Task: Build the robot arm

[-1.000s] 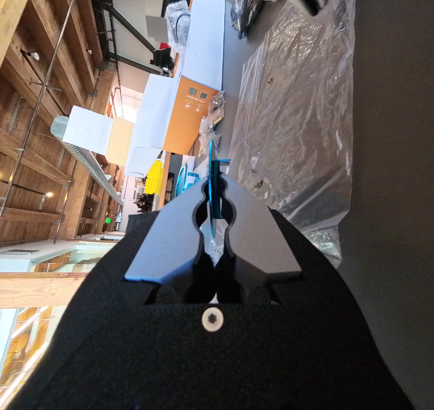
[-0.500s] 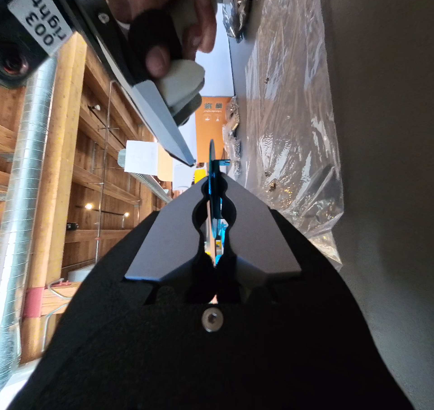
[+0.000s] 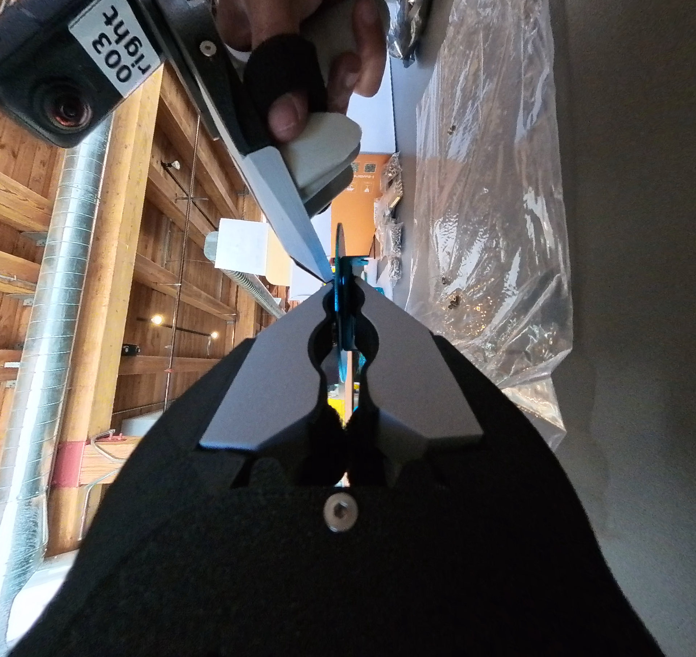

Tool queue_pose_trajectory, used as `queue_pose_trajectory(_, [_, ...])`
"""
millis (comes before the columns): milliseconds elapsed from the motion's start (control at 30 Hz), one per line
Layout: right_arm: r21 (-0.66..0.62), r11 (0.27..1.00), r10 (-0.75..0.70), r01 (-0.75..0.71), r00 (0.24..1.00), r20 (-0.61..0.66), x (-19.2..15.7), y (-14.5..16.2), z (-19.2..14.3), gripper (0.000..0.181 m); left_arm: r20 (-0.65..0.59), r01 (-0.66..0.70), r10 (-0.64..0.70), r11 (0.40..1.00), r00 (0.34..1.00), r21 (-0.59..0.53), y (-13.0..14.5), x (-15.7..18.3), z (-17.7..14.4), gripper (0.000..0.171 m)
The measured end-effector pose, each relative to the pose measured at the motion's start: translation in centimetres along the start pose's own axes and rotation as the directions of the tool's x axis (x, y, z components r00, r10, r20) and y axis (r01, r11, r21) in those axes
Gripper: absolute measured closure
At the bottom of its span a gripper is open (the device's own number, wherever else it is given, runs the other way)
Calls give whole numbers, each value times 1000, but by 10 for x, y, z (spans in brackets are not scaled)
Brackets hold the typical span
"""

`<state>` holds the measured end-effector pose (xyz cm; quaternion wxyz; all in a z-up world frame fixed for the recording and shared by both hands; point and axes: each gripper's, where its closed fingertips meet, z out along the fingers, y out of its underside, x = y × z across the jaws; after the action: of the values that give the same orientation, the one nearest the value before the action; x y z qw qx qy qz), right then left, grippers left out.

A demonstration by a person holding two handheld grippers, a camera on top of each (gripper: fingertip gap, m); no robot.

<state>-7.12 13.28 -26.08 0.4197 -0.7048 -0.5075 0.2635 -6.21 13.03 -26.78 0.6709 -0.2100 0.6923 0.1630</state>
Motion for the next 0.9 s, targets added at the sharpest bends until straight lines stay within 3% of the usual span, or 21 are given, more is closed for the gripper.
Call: queue_pose_trajectory(900, [21,999,47,-48,998,40,0,0,-1,175,12,9,-9,1000,1000,18,-3,-1,-1,170])
